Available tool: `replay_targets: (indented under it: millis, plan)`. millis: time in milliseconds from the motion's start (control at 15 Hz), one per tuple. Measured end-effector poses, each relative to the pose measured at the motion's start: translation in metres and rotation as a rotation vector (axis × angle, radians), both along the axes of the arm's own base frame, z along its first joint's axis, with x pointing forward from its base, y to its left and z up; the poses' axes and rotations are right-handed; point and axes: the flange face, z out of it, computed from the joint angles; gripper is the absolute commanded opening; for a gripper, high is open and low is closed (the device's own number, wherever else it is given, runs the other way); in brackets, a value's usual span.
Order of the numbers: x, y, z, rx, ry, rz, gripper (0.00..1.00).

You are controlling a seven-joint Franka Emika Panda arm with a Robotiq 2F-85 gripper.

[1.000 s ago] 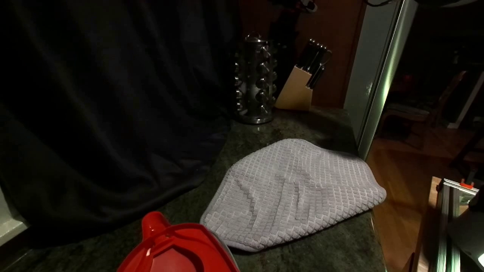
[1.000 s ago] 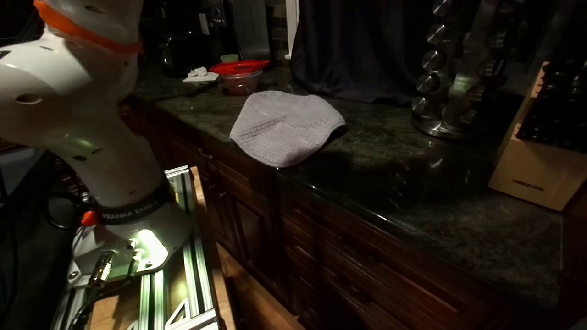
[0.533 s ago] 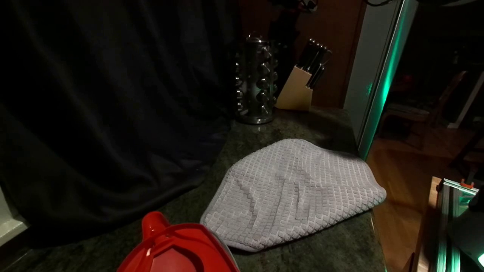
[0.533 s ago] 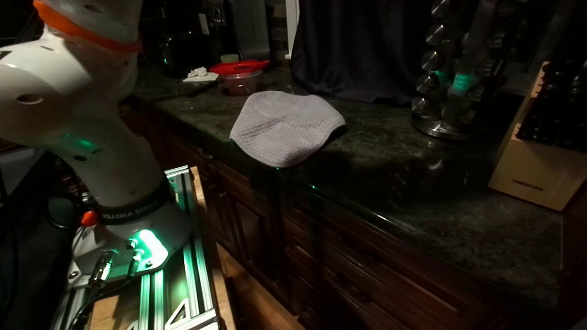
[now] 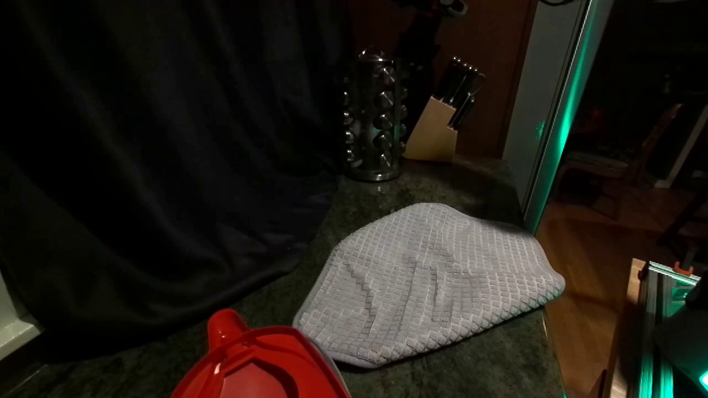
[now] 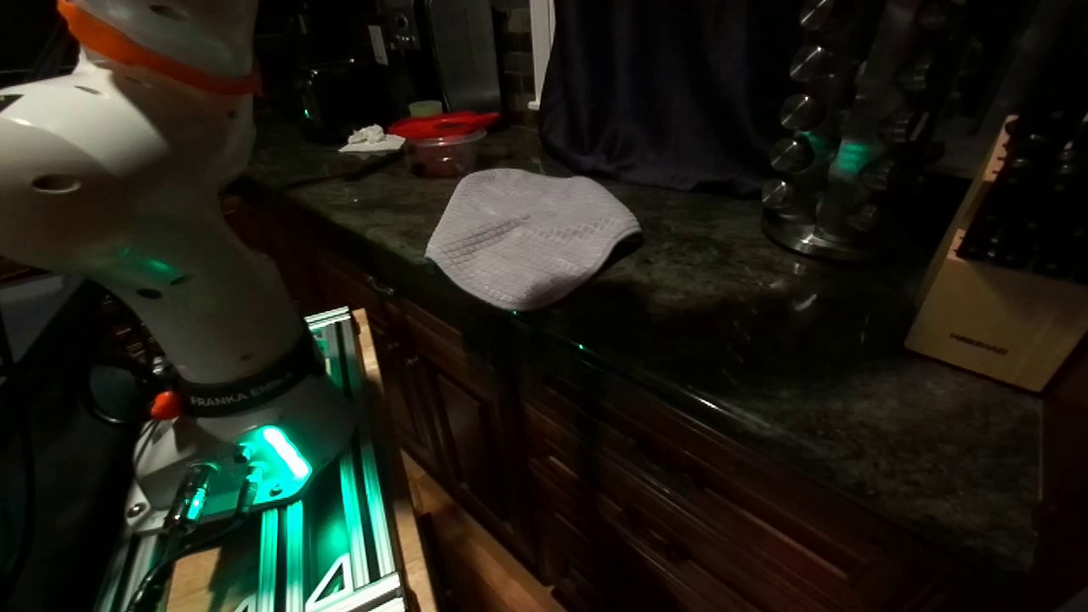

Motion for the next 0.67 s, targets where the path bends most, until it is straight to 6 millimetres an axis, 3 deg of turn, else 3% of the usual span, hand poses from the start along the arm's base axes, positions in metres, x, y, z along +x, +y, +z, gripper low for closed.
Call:
replay_targets:
  millis: [667]
  plan:
    - [-0.0035, -0.0006, 0.0012, -0.020, -0.020, 0.061, 0.25]
